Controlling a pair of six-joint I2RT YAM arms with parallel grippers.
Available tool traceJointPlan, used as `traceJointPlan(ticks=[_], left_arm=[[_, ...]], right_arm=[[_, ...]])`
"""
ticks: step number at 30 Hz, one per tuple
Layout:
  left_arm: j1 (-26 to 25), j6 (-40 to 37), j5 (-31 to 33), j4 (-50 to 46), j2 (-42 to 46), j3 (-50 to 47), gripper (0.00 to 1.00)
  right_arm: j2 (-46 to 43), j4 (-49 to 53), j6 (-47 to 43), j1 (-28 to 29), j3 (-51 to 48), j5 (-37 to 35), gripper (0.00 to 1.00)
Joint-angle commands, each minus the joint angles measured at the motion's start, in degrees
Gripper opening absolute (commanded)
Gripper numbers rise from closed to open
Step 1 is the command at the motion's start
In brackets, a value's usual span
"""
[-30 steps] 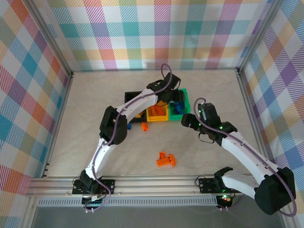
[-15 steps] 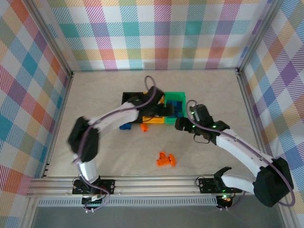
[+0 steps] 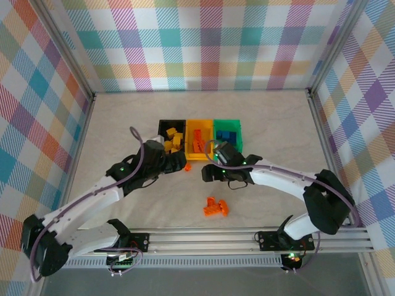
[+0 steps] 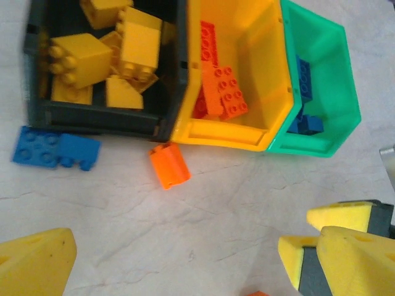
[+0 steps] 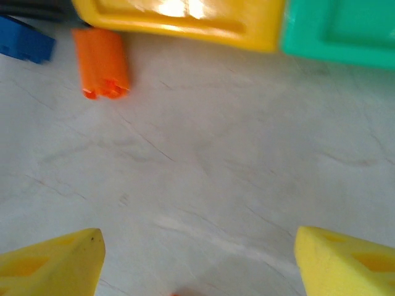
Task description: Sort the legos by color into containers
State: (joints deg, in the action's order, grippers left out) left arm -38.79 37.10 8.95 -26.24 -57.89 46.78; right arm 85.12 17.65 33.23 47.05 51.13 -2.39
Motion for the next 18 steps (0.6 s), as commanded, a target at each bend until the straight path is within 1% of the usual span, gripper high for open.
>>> traceJointPlan(ticks=[1, 4, 8, 12, 18], left_arm=[[1.50, 0.86, 5.91, -4.95, 5.08, -2.30, 1.00], [2.21, 2.94, 8.52, -7.81, 6.79, -3.75, 1.00], [2.73, 6.04, 10.09, -8.06, 10.85, -7.13, 1.00], [3.17, 7.12, 10.47, -8.24, 14.68, -9.33, 1.00], [3.71, 7.44, 11.95, -10.45, 16.12, -9.18, 1.00]], right_arm=[[5.23, -6.19, -0.19, 3.08, 3.74, -1.01, 0.79], [10.15, -8.30, -1.00, 4.66, 6.97, -2.04, 0.78], [16.43, -10.01, -2.01, 5.34, 12.15, -3.35, 0.75], [22.55, -7.68, -3.63, 5.49, 18.04, -5.68, 0.73], [28.68, -3.59, -4.67, 5.61, 23.12, -8.71, 0.69]])
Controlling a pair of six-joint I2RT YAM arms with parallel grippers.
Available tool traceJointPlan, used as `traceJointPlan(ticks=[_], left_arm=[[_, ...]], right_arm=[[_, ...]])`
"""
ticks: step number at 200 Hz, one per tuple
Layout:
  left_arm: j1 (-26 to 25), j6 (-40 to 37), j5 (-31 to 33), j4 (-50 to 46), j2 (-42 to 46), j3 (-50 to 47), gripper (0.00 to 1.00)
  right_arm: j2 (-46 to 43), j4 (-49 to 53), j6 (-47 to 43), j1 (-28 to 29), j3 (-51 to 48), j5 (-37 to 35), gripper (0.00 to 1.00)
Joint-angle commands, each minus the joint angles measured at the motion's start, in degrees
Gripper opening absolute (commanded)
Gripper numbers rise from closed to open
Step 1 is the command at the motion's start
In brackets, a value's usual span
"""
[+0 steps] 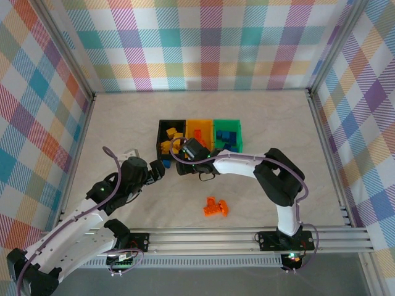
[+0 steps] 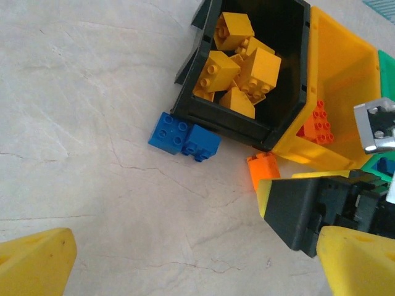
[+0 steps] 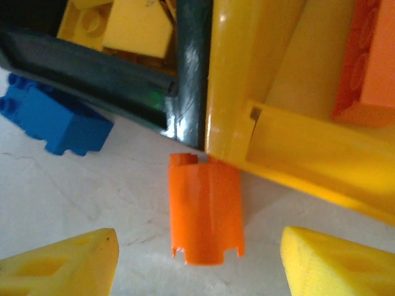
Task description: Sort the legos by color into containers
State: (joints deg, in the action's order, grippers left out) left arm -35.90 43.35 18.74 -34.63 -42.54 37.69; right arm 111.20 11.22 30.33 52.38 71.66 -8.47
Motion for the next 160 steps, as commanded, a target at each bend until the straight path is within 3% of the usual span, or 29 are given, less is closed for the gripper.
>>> traceJointPlan(ticks=[1, 28, 87, 160], left_arm=[[0.91, 1.23, 2.18, -2.11, 0.88, -0.16, 1.00], [1.26, 1.21, 1.98, -1.60, 0.80, -0.37, 1.00], [1.88, 0.98, -0.28, -0.36, -0.80, -0.67, 1.00], [2.15, 0.55, -3.43, 3.55, -4.99, -0.95, 1.00]], right_arm=[[3.53, 3.22, -1.93, 0.31, 3.27, -2.88, 0.69], [5.30, 4.19, -2.24, 0.30, 4.63, -3.66, 0.64], [0.78, 0.76, -3.74, -0.04, -1.17, -2.89, 0.38], [-18.86, 0.36, -1.74, -1.97, -15.95, -0.82, 0.32]])
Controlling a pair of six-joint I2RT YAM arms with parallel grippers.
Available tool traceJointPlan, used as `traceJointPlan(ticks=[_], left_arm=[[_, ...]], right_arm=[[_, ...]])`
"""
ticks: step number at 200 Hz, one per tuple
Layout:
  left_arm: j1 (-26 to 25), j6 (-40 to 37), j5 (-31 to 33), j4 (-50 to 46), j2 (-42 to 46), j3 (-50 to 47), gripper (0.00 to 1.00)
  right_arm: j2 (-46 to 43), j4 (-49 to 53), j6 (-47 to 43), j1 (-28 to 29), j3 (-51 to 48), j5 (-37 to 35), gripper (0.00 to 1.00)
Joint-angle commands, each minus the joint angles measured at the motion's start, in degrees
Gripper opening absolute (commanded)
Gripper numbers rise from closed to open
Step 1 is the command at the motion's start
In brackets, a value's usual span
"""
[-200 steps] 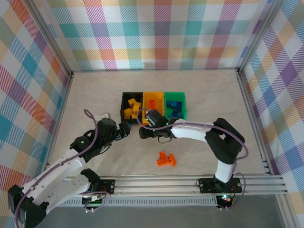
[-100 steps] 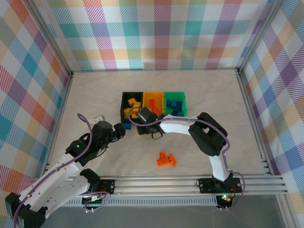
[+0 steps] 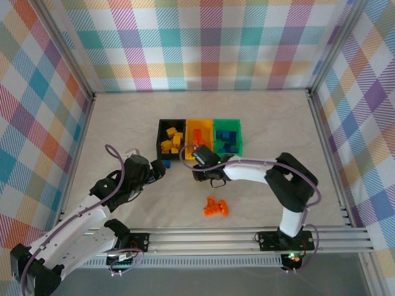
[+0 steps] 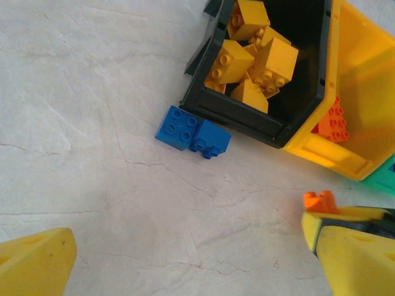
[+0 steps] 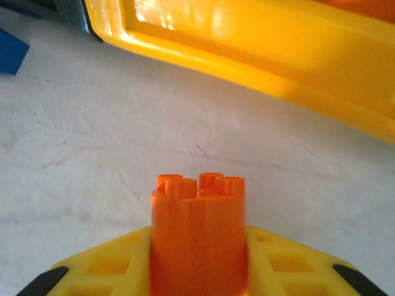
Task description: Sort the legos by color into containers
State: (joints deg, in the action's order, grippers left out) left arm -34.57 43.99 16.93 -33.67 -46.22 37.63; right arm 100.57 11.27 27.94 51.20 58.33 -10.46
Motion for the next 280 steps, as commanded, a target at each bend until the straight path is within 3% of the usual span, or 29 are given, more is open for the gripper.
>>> traceJointPlan(ticks=[1, 37, 87, 132, 169, 182, 202, 214, 280], left_arm=[[0.82, -0.10, -1.62, 2.62, -1.41, -0.89, 1.00], [0.91, -0.17, -2.39, 4.28, -2.63, -1.06, 1.00], [0.91, -0.18, -3.35, 3.81, -2.26, -1.33, 1.00], [0.99, -0.14, -3.65, 2.79, -1.77, -1.50, 1.00], [0.99, -0.22, -3.22, 2.34, -0.84, -1.51, 1.00], [1.08, -0.22, -3.15, 2.38, -0.80, -1.60, 1.00], [1.08, -0.21, -3.45, 3.06, -0.87, -1.84, 1.00], [1.08, -0.11, -3.74, 3.38, -1.13, -1.94, 1.00], [1.17, -0.75, -4.78, 3.12, -1.59, -1.62, 1.00]], right_arm=[[-8.62, 0.50, 0.63, -0.86, -2.74, 1.29, 0.32], [-13.79, 5.80, 0.20, -6.81, 1.63, 6.20, 0.33], [-0.73, 8.21, -0.24, -13.32, 15.76, 11.68, 0.34], [11.28, 13.81, -2.06, -14.20, 27.52, 11.28, 0.33], [15.34, 20.08, -3.45, -14.20, 31.08, 10.74, 0.33], [15.47, 20.99, -3.95, -14.20, 30.52, 10.31, 0.37], [14.10, 19.57, -4.30, -14.20, 28.59, 10.33, 0.57], [12.99, 18.76, -4.46, -14.20, 28.00, 10.31, 0.63], [2.07, 15.01, -5.06, -12.47, 19.99, 9.71, 0.72]])
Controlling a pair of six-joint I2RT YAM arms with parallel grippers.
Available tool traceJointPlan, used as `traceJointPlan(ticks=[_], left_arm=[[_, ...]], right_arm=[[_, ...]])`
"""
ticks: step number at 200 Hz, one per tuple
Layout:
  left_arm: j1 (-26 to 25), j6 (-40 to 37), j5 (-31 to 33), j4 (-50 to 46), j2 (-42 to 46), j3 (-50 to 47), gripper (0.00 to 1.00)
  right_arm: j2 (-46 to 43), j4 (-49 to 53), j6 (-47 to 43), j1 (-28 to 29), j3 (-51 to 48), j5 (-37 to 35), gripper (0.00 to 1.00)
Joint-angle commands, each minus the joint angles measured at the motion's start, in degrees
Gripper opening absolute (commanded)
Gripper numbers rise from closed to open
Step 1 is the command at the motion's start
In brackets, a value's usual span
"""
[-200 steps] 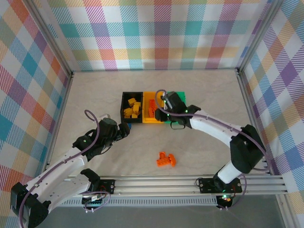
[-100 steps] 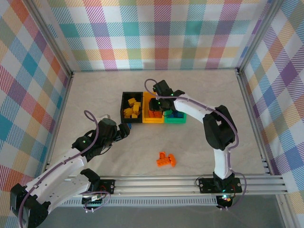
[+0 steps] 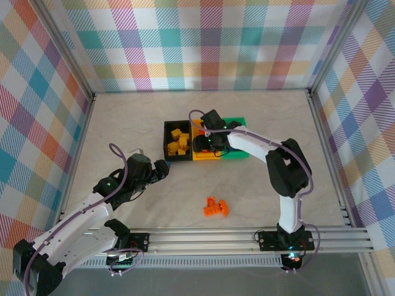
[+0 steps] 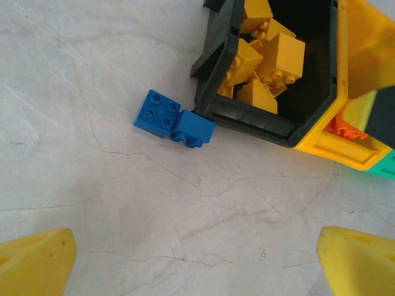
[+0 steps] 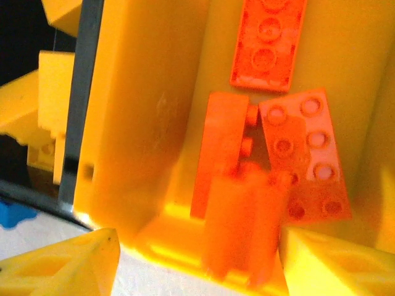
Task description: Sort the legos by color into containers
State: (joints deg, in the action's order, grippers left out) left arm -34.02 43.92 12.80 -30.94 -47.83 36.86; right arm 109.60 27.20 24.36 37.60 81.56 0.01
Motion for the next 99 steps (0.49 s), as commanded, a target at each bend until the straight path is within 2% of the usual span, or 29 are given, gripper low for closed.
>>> traceJointPlan(ticks=[1, 35, 66, 99], left_arm=[[0.62, -0.68, -0.66, 0.46, 0.07, -0.84, 1.00], [0.62, -0.47, -1.13, 0.79, 0.08, -0.65, 1.00], [0.71, -0.30, -1.80, 0.97, -0.69, -0.21, 1.00], [0.80, -0.18, -2.34, 2.60, -1.37, -0.65, 1.00]], right_arm=[[-7.41, -0.99, -1.43, 1.32, -3.60, -0.83, 0.72], [-17.20, 3.57, 0.15, 4.38, -9.93, -2.20, 0.76], [-28.42, 11.18, 4.28, 7.88, -21.53, -3.64, 0.77], [-39.58, 17.40, 11.00, 11.15, -34.96, -1.74, 0.72]])
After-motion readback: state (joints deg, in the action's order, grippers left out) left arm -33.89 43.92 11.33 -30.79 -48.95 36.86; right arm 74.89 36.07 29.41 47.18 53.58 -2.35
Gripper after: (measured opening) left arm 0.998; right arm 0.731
